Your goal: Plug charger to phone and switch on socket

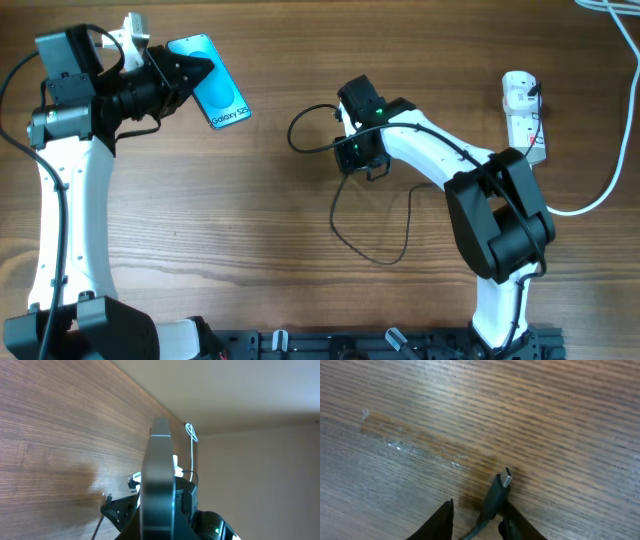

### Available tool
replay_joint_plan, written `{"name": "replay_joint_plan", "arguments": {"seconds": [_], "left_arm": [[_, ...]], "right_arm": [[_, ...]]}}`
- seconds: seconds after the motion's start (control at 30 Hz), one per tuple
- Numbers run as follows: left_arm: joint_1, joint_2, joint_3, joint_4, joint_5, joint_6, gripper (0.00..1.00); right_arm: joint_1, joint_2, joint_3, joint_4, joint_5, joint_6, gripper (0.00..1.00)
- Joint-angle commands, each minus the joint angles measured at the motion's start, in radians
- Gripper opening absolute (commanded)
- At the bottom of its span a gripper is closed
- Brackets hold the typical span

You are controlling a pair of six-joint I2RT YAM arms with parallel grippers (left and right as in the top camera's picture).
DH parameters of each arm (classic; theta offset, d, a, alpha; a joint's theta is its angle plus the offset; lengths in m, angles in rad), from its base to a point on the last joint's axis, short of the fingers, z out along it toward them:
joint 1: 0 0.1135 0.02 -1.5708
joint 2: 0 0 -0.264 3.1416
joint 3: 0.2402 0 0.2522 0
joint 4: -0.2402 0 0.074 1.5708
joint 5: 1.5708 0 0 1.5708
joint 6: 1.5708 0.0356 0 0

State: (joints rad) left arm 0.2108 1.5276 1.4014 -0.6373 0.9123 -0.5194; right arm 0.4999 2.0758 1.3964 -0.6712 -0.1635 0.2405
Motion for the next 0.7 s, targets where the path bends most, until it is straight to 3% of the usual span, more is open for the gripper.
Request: {"name": "replay_joint_plan", "arguments": {"seconds": [0.0,0.13,0.23,0.43,0.67], "left_arm": [[0.003,-0.009,0.005,0.005,0.010,0.019,0.04],[0.003,-0.009,0.005,0.004,0.010,0.019,0.04],[0.003,-0.009,0.005,0.004,0.010,0.019,0.04],[0.003,-0.009,0.005,0.004,0.010,0.018,0.04],[0.003,-0.009,0.005,-0.005,0.077,0.019,0.04]], "right_arm": [[0.001,0.047,-0.014,0.034,0.002,-0.004,0.36],[0.001,0.131,-0.014,0.026,0.010,0.025,0.32],[0.001,0.151,-0.014,0.019,0.010,0.032,0.04],[-0.021,0.032,-0.013,-0.010,-0.076,0.039,0.04],[-0.040,-0.272,-0.013,0.017,-0.802,-0.270,0.04]]}}
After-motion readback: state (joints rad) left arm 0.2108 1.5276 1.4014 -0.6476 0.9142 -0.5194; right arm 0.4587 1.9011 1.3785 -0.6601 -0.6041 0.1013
